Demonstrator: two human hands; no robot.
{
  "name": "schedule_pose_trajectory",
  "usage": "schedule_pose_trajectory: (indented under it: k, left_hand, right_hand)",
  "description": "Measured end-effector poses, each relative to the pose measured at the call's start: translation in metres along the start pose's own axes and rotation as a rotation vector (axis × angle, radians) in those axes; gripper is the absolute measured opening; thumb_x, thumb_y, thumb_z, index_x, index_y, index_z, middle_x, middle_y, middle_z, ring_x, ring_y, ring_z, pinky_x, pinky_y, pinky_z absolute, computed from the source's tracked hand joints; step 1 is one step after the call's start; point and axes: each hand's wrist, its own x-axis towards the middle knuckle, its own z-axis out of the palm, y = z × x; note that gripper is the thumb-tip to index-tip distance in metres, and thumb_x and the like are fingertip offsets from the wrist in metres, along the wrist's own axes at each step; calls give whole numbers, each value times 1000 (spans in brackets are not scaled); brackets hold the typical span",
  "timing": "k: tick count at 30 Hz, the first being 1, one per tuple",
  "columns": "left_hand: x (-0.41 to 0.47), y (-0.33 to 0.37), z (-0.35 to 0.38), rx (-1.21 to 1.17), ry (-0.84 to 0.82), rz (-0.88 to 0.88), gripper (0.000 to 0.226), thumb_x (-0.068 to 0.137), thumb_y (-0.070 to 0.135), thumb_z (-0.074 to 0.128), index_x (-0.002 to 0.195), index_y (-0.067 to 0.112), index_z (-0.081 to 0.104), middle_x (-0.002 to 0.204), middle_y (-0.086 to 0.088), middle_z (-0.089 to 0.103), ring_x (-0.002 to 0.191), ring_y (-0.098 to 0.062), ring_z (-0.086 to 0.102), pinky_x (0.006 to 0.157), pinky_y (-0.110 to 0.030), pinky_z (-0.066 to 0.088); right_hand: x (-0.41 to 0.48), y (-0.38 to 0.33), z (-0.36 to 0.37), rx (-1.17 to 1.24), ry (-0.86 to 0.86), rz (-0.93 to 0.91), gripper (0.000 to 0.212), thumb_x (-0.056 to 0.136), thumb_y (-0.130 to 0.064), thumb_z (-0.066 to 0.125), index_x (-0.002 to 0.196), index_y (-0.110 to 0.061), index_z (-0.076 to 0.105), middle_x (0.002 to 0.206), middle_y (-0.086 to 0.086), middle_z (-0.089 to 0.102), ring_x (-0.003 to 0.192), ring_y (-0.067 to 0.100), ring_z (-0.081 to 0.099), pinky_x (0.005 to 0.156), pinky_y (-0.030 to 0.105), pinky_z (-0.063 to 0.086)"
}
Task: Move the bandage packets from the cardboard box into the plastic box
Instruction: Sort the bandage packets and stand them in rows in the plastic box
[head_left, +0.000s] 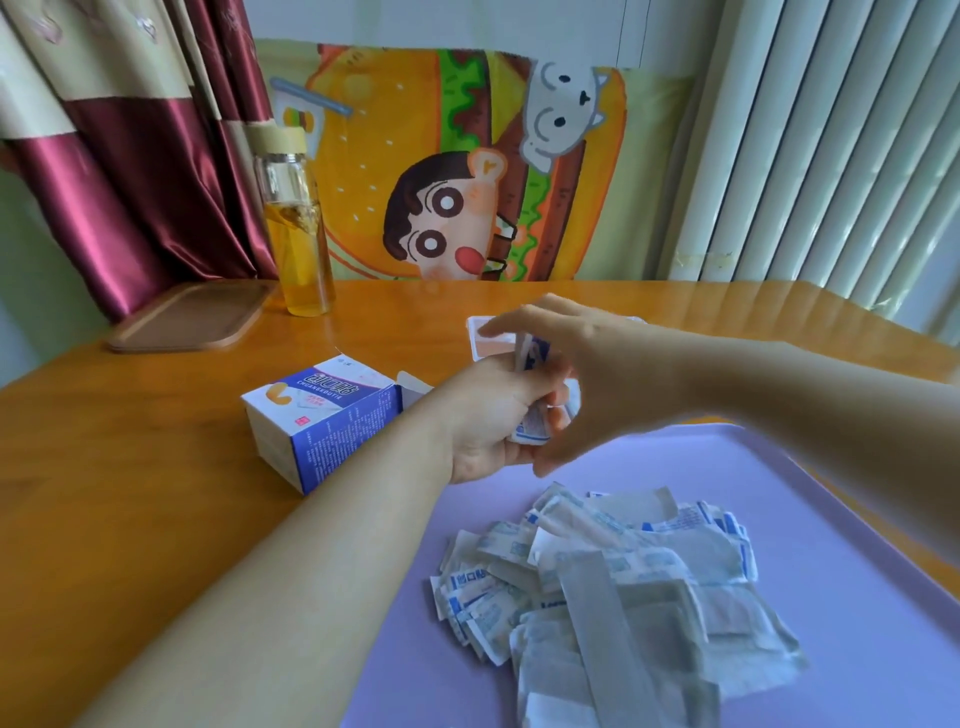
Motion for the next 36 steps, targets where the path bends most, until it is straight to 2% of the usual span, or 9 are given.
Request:
schedule_pose_trajectory:
  k: [4, 8, 13, 15, 18, 21, 29, 33, 36]
  left_hand:
    - [-4, 3, -6, 56, -63, -44, 14, 91, 32, 56, 90, 20, 61, 75, 2, 49, 68, -10, 54, 57, -24, 52]
    - [-7, 4, -5, 124, -139, -84, 20, 93, 36, 49, 91, 20, 60, 71, 4, 47, 68, -8, 59, 54, -21, 48]
    - [-5, 4, -3, 137, -69, -44, 25, 90, 35, 54, 107, 18, 60, 79, 3, 52, 71, -6, 60, 49, -17, 42]
    - [-3, 4, -4, 118, -23, -5, 28, 90, 31, 55, 113, 15, 59, 82, 5, 58, 70, -4, 60, 51, -16, 44]
    - [-1, 4, -3, 105, 2, 46, 14, 94, 24, 52, 103, 18, 61, 78, 7, 62, 66, 0, 62, 52, -16, 45]
    - [-2, 3, -4, 108, -1, 32, 12, 96, 24, 48, 94, 16, 57, 77, 5, 58, 70, -2, 64, 53, -17, 49]
    - [-2, 6, -1, 193, 34, 125, 12, 96, 28, 47, 101, 28, 58, 88, 6, 58, 81, -6, 58, 57, -18, 47]
    - [5, 12, -2, 383, 143, 323, 17, 100, 23, 41, 111, 25, 53, 85, 9, 60, 71, 3, 59, 56, -17, 48]
    - [14, 22, -4, 442, 180, 404, 16, 100, 23, 40, 91, 25, 53, 71, 9, 54, 65, -5, 53, 55, -23, 43]
  right_hand:
    - [-5, 2, -22, 218, 48, 50, 56, 74, -43, 72, 125, -37, 50, 94, -23, 60, 81, 1, 59, 77, 24, 50]
    - [-6, 2, -27, 150, 91, 59, 26, 89, -25, 60, 113, -34, 63, 96, -6, 68, 85, 24, 63, 79, 44, 51]
    - [-6, 4, -20, 59, 195, 77, 32, 93, -20, 55, 124, -27, 60, 84, -26, 53, 65, -11, 54, 60, 0, 38]
    - [-5, 6, -16, 29, 236, 92, 37, 96, -20, 51, 133, -23, 52, 89, -20, 53, 56, -16, 45, 56, -6, 31]
    - [-4, 7, -10, 27, 236, 111, 47, 99, -21, 44, 145, -21, 35, 124, -5, 59, 85, -1, 52, 62, -1, 33]
    - [-4, 7, -4, 32, 164, 86, 51, 100, -19, 41, 148, -22, 25, 144, -4, 42, 124, 12, 44, 89, 11, 29]
    - [-3, 9, -17, 150, 322, 44, 28, 96, -9, 47, 112, -24, 65, 82, -32, 44, 68, -27, 45, 58, -3, 33]
    - [1, 15, -21, 343, 496, 102, 14, 91, -12, 58, 95, -24, 64, 68, -23, 57, 59, -7, 58, 54, 4, 41]
    - [7, 19, -25, 897, 481, 127, 7, 84, -4, 66, 85, -10, 66, 71, -4, 69, 65, 5, 66, 63, 15, 52]
